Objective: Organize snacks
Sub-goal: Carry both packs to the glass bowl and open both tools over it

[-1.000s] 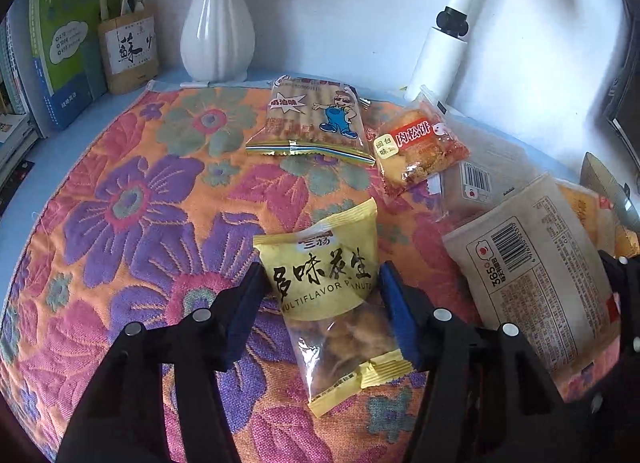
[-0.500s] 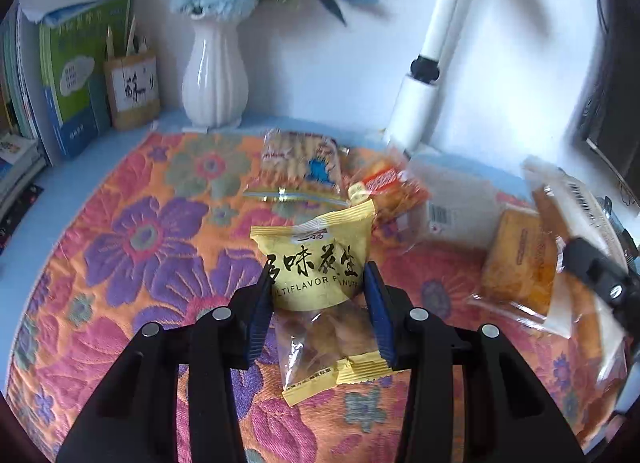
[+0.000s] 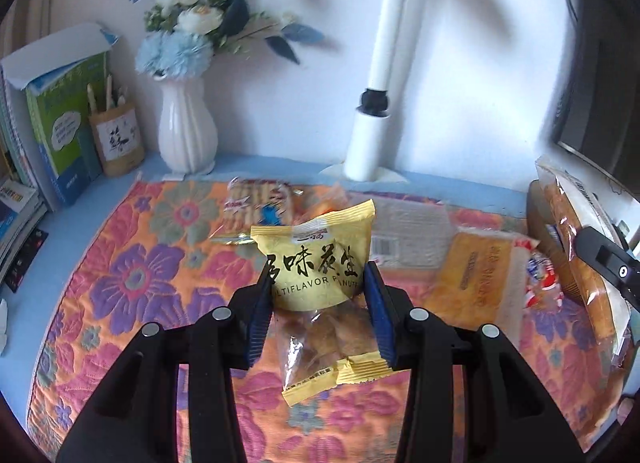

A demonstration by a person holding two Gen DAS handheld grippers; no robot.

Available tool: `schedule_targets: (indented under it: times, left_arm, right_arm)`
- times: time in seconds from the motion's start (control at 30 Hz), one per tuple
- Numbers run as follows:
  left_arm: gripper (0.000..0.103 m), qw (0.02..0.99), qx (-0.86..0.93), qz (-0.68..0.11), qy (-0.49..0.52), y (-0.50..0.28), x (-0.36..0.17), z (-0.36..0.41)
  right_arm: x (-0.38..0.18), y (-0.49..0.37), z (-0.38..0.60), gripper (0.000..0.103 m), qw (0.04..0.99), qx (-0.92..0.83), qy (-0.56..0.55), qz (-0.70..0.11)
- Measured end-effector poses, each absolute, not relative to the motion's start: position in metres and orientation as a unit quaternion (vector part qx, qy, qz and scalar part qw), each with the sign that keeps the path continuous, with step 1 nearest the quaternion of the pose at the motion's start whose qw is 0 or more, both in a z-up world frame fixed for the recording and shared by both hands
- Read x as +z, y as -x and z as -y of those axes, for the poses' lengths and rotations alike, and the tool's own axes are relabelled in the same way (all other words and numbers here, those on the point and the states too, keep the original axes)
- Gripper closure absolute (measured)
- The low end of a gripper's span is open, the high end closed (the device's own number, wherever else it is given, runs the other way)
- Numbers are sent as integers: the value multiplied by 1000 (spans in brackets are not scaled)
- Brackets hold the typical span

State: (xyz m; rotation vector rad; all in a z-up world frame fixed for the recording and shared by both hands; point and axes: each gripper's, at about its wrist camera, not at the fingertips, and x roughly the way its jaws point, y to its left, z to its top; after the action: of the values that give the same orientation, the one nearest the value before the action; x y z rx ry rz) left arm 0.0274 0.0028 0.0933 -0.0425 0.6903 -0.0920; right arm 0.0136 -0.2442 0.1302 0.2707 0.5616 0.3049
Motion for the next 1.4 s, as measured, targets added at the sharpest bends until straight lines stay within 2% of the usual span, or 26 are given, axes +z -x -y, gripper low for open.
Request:
schedule_targets:
  times: [0.37,0.7,1.17,1.2,1.27,1.3,1.33,1.37,1.4]
  left_arm:
    - [61,938,-125,-322,31,-41,131,58]
    - [61,925,-227,-305,19,-81,163,157]
    - [61,890,-313,-331,-13,-116,138,269]
    - [61,889,-317,-332,-14,-117,136,273]
    - [60,888,-312,-336,-30,-120,131,285]
    - [53,887,-305,-344,-40,-121,129,290]
    - [27,882,-305,-355,-50,-124,126,294]
    - [12,882,-299,-360,-55,-125,123,295]
    - [5,891,-283,-350,-56,-124,124,291]
  right_arm:
    - [156,-38,311,29,937,154,-168,-266]
    - [161,-58,409,29,932,104,-221,-268]
    - [132,-70,492,28,923,40,-256,-286]
    - [129,-72,493,26,922,34,-251,-294]
    - [125,-74,495,7,921,16,-243,-304]
    - [124,-73,497,3,922,6,-243,-302]
    - [124,-72,500,3,922,2,-245,-301]
    - [124,-71,501,3,921,1,-247,-301]
    - [124,-70,500,3,920,5,-251,-301]
